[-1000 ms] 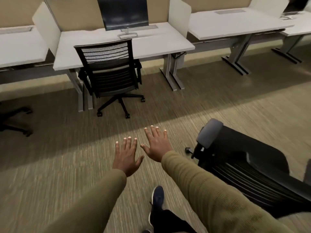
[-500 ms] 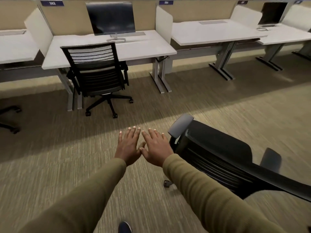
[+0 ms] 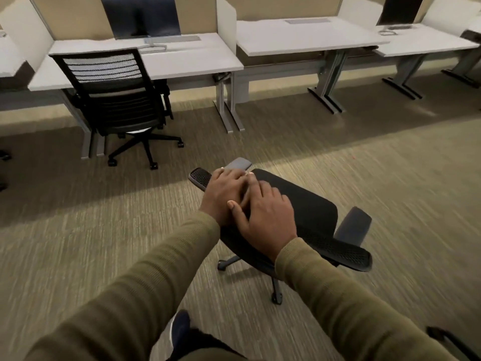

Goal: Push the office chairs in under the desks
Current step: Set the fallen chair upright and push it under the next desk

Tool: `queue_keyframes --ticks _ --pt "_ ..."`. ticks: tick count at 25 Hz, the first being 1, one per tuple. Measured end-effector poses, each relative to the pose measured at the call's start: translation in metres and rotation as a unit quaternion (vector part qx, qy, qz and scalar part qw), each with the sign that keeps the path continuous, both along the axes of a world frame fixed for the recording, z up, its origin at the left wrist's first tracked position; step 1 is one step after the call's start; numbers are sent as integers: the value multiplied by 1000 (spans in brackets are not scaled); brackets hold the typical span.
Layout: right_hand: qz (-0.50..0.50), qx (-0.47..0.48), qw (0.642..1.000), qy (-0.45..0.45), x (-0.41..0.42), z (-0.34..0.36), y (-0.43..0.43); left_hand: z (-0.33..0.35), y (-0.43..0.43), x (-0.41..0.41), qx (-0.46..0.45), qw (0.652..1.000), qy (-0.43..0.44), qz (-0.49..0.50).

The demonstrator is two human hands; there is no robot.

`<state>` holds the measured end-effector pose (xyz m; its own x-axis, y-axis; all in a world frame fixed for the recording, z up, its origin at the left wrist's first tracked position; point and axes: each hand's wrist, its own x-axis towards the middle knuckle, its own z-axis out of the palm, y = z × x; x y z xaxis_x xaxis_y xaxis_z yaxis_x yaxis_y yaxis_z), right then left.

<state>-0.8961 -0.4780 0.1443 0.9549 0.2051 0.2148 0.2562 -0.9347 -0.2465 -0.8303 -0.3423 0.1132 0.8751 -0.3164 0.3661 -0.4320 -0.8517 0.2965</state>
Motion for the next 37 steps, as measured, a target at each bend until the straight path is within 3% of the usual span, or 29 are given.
queue_keyframes --ticks 3,6,14,23,29,37 --pt "-52 -59 996 50 -6 -18 -26 1 -11 1 7 998 18 53" --pt "-9 -94 995 10 1 -27 -31 -3 -11 6 -5 997 23 79" --pt "27 -69 997 -31 61 -23 -45 -1 -23 62 -7 995 4 96" --pt "50 -55 997 -35 192 -28 -72 -5 -44 181 4 991 1 133" --pt "72 -21 997 16 299 -23 -81 -4 -48 287 -7 992 12 128" --pt "32 -30 999 19 426 -26 -119 -4 -70 415 9 991 13 132"
